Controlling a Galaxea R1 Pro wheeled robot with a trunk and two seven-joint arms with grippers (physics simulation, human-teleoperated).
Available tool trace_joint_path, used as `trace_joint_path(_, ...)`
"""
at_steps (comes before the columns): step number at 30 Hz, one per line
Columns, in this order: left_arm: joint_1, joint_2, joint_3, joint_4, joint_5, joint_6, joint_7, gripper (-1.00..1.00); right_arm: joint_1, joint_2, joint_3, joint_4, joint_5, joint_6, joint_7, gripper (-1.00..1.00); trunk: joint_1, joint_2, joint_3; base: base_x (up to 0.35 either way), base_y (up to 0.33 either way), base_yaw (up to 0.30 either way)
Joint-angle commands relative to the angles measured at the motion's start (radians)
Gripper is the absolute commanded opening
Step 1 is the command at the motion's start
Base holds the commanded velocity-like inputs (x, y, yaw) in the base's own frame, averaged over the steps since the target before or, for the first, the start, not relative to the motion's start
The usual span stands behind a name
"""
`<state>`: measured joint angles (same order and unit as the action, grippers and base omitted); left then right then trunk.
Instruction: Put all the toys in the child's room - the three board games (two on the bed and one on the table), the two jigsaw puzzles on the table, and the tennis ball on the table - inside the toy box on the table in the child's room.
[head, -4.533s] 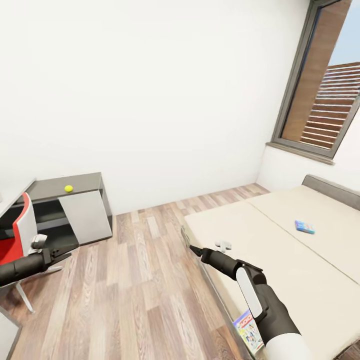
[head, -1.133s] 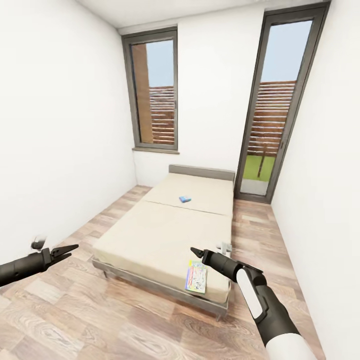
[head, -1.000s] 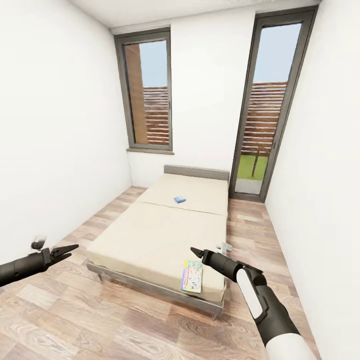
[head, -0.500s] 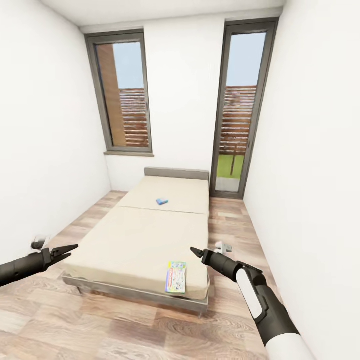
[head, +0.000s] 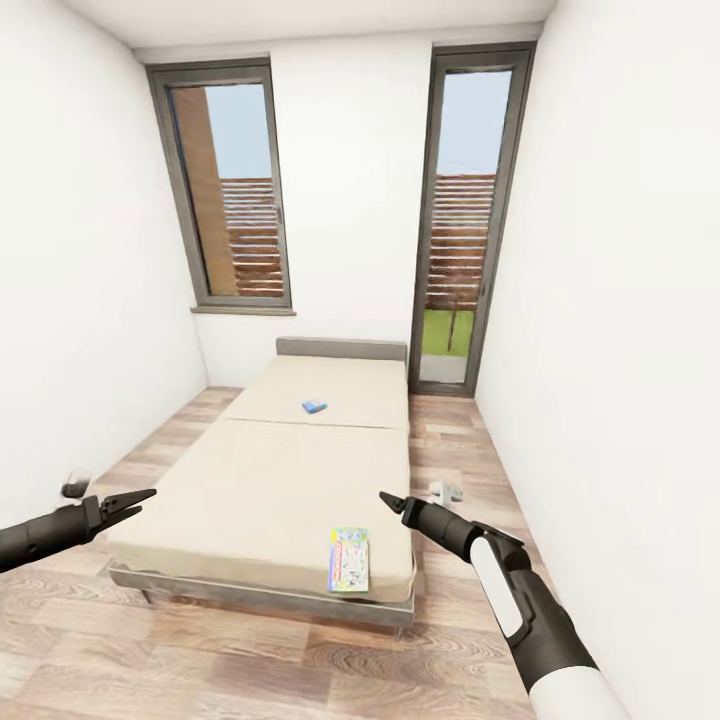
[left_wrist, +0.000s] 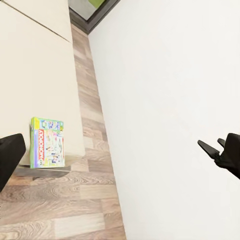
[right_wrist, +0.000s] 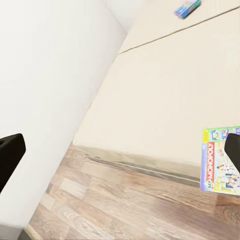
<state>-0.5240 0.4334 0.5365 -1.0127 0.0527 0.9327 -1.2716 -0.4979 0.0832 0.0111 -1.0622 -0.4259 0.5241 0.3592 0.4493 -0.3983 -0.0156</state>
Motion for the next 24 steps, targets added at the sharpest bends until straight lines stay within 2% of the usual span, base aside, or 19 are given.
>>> trace_joint_path(1,-0.001,0.002,0.000,0.000,0.003,0.009,-0.002,1.00,-0.001,0.000,-0.001,-0.001,-0.006,0.006,0.000,1.00,0.001,-0.002,-0.002,0.054,0.056,-0.067)
trace_joint_path(13,-0.001,0.010,0.000,0.000,0.003,0.009,-0.002,1.00,-0.001,0.000,0.002,0.001,-0.009,0.007,0.001,1.00,0.001,-0.002,-0.015,0.014,0.012,-0.150)
trace_joint_path(19,-0.001,0.010,0.000,0.000,0.003,0.009,-0.002,1.00,-0.001,0.000,0.002,0.002,-0.009,0.007,0.001,1.00,0.001,-0.002,-0.022,0.001,-0.081,-0.167)
trace_joint_path(24,-0.001,0.010,0.000,0.000,0.003,0.009,-0.002,1.00,-0.001,0.001,0.001,0.001,-0.007,0.006,0.000,1.00,0.001,-0.002,-0.024,0.001,-0.019,-0.053)
